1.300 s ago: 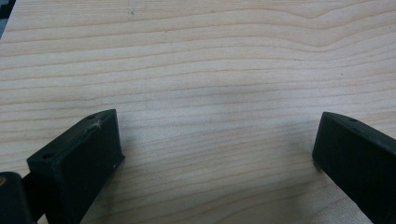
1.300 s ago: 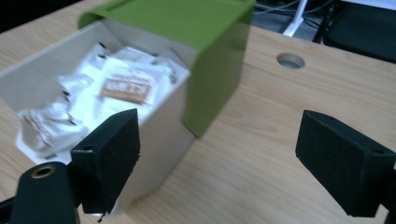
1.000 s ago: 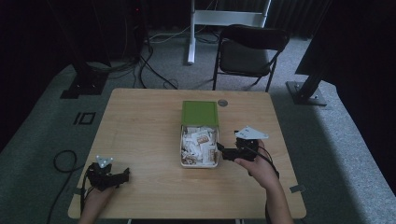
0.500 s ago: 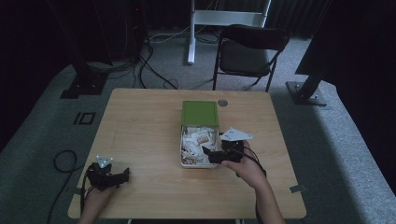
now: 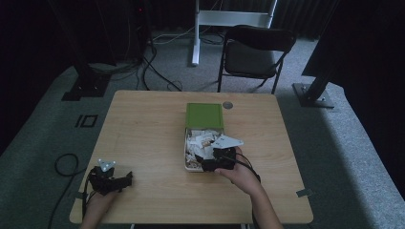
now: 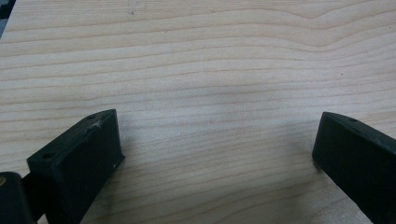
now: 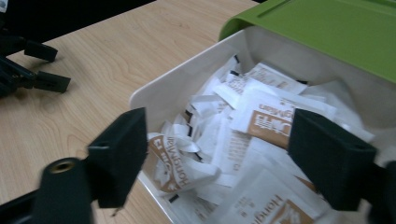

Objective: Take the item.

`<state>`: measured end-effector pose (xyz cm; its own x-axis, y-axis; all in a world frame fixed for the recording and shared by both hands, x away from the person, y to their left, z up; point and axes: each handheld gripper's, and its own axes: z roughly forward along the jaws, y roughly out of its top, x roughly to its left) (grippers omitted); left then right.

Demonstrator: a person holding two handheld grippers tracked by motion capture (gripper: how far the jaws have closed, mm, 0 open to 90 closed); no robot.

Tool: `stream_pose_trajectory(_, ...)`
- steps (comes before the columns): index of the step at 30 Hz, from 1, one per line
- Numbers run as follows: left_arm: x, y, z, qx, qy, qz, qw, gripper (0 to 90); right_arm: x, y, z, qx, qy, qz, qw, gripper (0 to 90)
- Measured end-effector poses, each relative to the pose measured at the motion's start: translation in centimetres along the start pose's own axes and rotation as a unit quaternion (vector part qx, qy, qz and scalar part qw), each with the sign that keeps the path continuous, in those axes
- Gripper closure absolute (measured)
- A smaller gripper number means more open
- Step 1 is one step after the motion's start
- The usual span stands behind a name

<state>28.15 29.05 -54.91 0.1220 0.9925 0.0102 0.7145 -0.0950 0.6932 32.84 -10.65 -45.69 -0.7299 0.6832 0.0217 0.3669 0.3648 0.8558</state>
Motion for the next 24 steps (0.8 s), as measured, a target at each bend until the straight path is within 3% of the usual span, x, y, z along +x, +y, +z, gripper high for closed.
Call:
stream_pose_trajectory(16,0.0,0.0,0.0,0.0,0.0,0.0,1.0,2.1,1.4,-1.1,2.1,0.042,0.022,-0.029,0.9985,40.8)
stream_pose_trajectory(20,0.0,0.0,0.0,0.0,0.0,0.0,1.0,2.1,1.5,-1.5,2.7,0.061,0.022,-0.053,0.9964,52.1)
stream_pose_trajectory(24,0.0,0.0,0.0,0.0,0.0,0.0,1.0,2.1,1.5,-1.8,3.0,0.073,0.023,-0.058,0.9954,53.9)
